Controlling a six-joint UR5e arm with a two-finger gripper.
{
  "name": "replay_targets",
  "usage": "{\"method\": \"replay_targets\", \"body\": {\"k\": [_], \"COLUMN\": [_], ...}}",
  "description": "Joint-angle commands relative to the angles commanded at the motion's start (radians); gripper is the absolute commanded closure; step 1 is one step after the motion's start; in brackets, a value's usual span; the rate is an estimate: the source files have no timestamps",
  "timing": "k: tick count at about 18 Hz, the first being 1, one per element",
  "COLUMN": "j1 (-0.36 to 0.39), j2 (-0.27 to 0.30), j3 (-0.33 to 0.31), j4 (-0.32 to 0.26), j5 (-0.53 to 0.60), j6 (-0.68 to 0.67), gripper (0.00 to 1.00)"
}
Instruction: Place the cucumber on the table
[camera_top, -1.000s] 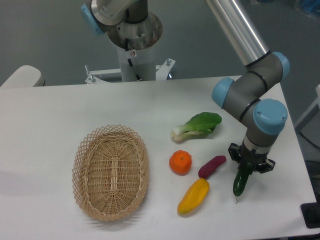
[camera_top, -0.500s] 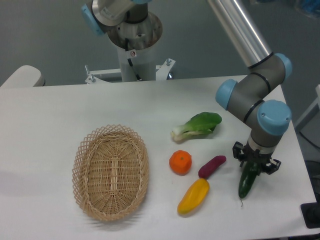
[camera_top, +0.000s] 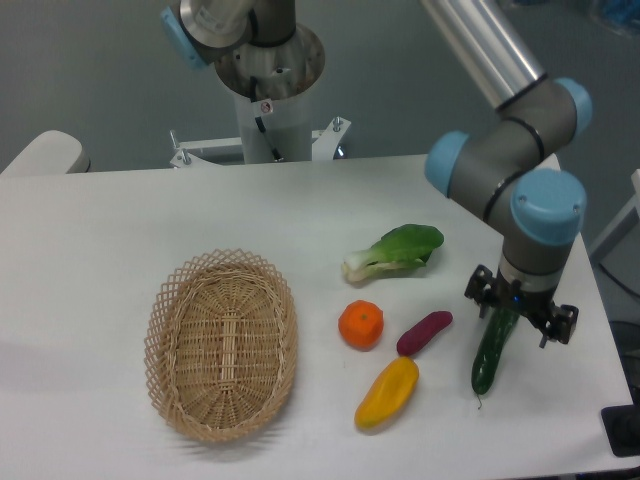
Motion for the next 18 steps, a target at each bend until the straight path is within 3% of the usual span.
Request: {"method": "replay_targets", "body": {"k": [6,18], "j1": [0.106,0.155], "j2": [0.037,0.042], "j3": [0.034,0.063], "j4": [-0.078,-0.123], "j5": [-0.003,-0.047], "j6": [0.266,0.313], "gripper": [0.01,0.01]}}
